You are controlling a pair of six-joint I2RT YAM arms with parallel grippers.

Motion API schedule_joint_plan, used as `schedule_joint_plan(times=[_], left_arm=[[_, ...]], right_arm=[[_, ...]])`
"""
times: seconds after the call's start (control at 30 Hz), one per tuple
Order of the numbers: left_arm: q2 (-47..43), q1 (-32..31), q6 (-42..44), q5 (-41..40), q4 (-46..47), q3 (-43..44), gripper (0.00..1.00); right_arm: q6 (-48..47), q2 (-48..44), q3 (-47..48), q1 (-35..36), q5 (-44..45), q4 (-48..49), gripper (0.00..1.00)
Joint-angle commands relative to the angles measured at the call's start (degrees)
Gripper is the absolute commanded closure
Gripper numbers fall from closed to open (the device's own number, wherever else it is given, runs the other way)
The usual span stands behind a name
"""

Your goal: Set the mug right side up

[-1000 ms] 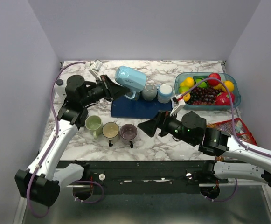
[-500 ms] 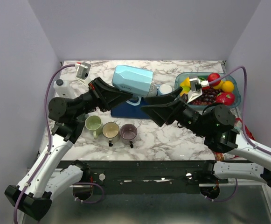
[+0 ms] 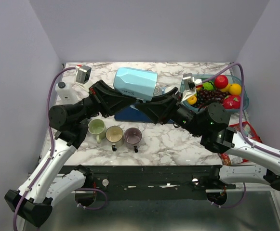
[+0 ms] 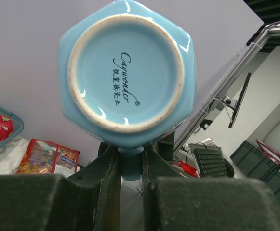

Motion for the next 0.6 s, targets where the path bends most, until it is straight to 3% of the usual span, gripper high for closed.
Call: schedule_joint_plan(times=[0.0,0.13,0.43,0.57], left_arm=[[-1.92,-0.53,-1.07,-1.10,7.78,0.39,1.00],[-2.01,-0.79,-0.81,-0.49,7.25,0.48,1.00],[-2.01,-1.23,-0.37,-0.05,6.29,-0.67,1.00],[-1.83,-1.23,-0.10,0.74,5.58,-1.02,1.00]], right_arm=[[-1.05,0.88,2.31,-0.27,-0.36,2.42,0.53],[-0.97,0.97,1.44,-0.27,-0.45,4.26,0.63],[-0.35,1.93,1.79,-0.27,-0.54,5.05,0.63],[-0.53,1.85,1.35,-0.27,1.47,4.36,0.99]])
